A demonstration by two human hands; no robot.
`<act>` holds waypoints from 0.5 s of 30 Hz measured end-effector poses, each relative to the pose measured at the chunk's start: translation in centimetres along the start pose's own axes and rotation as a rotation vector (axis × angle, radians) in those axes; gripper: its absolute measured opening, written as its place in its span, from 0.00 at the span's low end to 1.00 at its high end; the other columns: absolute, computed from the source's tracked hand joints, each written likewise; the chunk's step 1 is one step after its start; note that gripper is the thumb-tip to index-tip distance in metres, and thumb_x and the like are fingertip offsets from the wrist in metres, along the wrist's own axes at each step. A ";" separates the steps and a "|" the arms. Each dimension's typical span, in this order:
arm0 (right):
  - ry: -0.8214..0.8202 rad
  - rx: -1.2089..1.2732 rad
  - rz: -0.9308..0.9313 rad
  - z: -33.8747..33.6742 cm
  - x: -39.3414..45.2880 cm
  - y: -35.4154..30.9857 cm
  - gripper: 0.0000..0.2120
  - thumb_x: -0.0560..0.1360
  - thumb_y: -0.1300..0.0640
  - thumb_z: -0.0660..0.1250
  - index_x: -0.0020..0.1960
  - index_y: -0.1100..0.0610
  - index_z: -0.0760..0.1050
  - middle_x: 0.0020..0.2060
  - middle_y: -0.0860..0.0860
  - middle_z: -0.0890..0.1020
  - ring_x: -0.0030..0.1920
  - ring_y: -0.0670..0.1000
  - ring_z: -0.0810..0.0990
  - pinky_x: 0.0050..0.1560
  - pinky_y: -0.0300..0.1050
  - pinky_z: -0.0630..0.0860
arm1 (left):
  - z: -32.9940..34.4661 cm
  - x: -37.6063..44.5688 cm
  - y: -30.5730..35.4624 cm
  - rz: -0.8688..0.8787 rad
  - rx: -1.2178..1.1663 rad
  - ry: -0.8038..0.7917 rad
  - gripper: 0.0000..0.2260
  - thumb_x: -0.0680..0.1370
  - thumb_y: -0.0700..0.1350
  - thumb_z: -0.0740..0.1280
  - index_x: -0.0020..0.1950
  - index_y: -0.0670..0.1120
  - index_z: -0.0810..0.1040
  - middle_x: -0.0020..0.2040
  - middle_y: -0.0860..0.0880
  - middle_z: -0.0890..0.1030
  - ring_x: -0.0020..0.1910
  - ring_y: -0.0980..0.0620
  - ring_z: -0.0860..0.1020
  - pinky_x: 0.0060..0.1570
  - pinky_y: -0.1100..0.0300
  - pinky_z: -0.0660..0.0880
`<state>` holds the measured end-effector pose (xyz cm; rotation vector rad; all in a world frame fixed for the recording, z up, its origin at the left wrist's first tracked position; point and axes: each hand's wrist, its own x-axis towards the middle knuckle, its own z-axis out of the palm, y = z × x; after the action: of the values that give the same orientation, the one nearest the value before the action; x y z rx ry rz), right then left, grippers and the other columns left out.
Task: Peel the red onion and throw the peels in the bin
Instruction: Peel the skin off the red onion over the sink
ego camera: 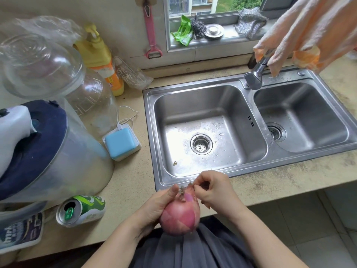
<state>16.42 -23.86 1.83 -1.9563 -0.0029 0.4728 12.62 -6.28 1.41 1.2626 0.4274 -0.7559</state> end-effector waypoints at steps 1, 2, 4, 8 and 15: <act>0.014 0.043 0.055 -0.3 0.1 0.1 0.10 0.68 0.69 0.65 0.32 0.58 0.76 0.23 0.51 0.76 0.19 0.43 0.71 0.20 0.35 0.67 | -0.2 -0.1 -0.2 -0.048 -0.074 -0.020 0.37 0.51 0.71 0.75 0.47 0.44 0.86 0.49 0.41 0.86 0.47 0.46 0.84 0.51 0.52 0.80; 0.005 0.121 0.099 -0.6 0.1 0.2 0.11 0.69 0.71 0.64 0.33 0.58 0.75 0.24 0.54 0.76 0.19 0.46 0.72 0.20 0.35 0.68 | -0.3 -0.2 -0.4 -0.095 -0.147 -0.037 0.36 0.51 0.69 0.77 0.48 0.44 0.86 0.50 0.40 0.85 0.49 0.44 0.84 0.54 0.49 0.79; -0.074 0.320 0.133 -1.0 -0.2 0.2 0.11 0.72 0.71 0.61 0.36 0.58 0.75 0.27 0.55 0.76 0.23 0.49 0.74 0.23 0.37 0.70 | -0.4 -0.2 -0.5 -0.145 -0.252 -0.073 0.37 0.55 0.67 0.77 0.53 0.41 0.84 0.55 0.37 0.83 0.53 0.41 0.82 0.61 0.44 0.75; -0.231 0.460 0.117 -0.5 -0.9 -0.3 0.08 0.77 0.62 0.64 0.40 0.55 0.76 0.29 0.48 0.76 0.27 0.46 0.71 0.27 0.34 0.67 | 0.4 0.1 -0.1 -0.130 -0.314 -0.053 0.32 0.65 0.67 0.70 0.57 0.43 0.82 0.56 0.38 0.82 0.55 0.42 0.81 0.63 0.45 0.74; -0.238 0.517 0.049 -0.2 -1.1 -0.7 0.14 0.75 0.46 0.65 0.46 0.56 0.81 0.42 0.56 0.81 0.43 0.54 0.75 0.43 0.47 0.68 | 1.0 0.4 0.4 -0.109 -0.197 -0.001 0.30 0.73 0.68 0.59 0.56 0.45 0.83 0.56 0.38 0.83 0.57 0.41 0.81 0.59 0.48 0.78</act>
<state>15.63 -23.93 2.86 -1.3898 0.0141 0.6641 13.05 -7.30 1.73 1.0608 0.5596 -0.7859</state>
